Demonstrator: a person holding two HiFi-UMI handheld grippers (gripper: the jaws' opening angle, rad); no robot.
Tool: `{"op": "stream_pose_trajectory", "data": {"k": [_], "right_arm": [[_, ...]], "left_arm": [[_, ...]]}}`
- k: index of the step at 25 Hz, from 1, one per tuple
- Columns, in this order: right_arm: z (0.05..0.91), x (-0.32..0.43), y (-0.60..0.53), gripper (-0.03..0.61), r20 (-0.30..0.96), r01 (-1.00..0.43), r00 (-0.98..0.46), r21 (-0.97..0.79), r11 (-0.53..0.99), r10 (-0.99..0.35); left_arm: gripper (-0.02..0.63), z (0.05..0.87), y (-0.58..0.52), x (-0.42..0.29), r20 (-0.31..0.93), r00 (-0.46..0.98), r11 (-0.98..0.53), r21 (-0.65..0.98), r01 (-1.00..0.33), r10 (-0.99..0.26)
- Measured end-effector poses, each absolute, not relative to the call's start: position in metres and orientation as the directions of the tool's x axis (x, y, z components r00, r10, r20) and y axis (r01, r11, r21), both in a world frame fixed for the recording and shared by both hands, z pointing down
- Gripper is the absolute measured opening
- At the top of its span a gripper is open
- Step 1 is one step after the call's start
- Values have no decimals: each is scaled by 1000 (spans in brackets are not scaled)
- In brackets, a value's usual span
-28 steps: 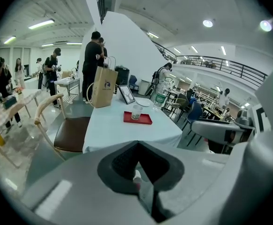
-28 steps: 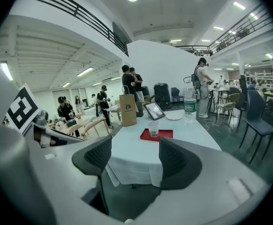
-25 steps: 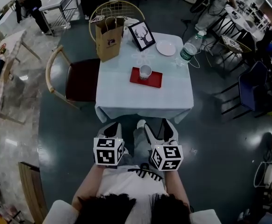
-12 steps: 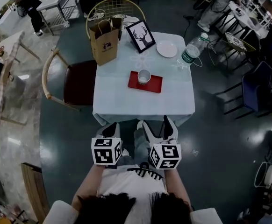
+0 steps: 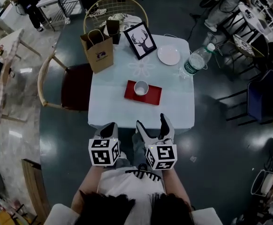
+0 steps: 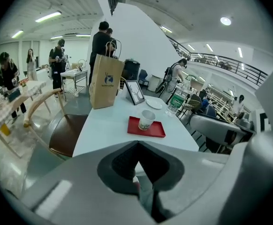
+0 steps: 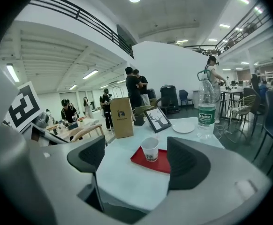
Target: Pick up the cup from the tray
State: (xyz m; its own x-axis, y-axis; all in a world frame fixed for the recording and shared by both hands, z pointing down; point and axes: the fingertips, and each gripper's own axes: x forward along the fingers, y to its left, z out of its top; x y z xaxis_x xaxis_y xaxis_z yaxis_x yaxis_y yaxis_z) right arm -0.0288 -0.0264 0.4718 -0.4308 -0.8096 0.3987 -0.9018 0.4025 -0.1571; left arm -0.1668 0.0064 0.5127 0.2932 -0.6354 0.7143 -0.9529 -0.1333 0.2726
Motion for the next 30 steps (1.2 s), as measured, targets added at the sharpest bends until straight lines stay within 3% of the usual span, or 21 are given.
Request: {"op": "stream_pose_trajectory", "data": {"k": [17, 30], "right_arm": [[494, -31, -125, 463, 435, -806, -565, -112, 581, -701], [545, -50, -158, 477, 513, -721, -631, -109, 684, -583]], "left_arm": [[0, 536, -64, -130, 790, 279, -68, 290, -955, -546], [0, 554, -95, -142, 805, 165, 98, 266, -959, -569]]}}
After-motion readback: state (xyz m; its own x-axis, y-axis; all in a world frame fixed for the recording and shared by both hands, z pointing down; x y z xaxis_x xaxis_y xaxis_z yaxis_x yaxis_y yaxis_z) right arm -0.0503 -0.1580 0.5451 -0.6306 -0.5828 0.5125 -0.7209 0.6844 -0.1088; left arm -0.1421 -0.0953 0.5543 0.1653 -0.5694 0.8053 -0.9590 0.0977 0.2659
